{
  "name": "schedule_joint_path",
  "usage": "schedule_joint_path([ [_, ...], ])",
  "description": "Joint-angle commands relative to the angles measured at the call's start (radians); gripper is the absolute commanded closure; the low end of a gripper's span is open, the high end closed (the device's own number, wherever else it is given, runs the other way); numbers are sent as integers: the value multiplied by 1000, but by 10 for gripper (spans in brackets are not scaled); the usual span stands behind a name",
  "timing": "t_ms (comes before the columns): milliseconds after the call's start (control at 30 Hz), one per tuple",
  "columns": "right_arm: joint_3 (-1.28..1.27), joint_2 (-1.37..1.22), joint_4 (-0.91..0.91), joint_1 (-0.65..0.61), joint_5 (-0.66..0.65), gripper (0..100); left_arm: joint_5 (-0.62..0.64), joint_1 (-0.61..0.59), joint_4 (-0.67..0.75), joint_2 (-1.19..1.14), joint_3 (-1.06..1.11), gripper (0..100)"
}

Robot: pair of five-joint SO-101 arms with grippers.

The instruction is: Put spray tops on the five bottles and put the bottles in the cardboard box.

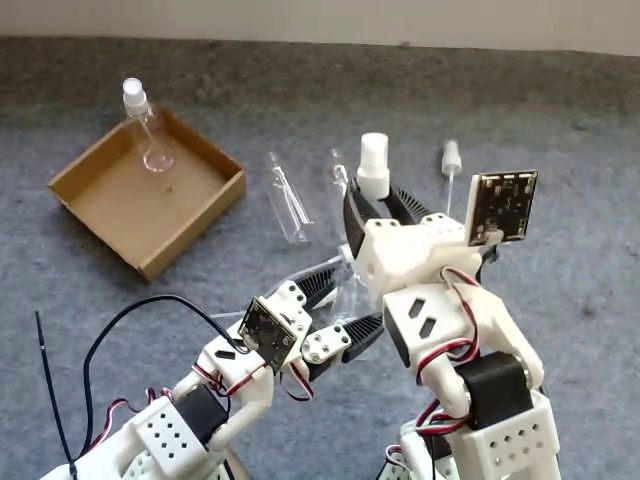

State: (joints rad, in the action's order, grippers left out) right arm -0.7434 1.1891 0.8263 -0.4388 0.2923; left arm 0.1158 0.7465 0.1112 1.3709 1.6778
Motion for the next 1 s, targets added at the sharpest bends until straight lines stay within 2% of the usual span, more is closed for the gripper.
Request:
schedule_joint_path([
  [0, 15, 10, 97, -13, -11, 916, 5, 7, 18, 18, 27, 934],
  [100, 45, 10, 170, -13, -11, 818, 5, 7, 18, 18, 27, 934],
  [200, 84, 10, 226, -13, -11, 773, 5, 7, 18, 18, 27, 934],
  [833, 403, 8, 398, -7, -11, 774, 5, 7, 25, 18, 27, 934],
  [967, 401, 1, 378, 96, -12, 775, 5, 7, 26, 18, 27, 934],
])
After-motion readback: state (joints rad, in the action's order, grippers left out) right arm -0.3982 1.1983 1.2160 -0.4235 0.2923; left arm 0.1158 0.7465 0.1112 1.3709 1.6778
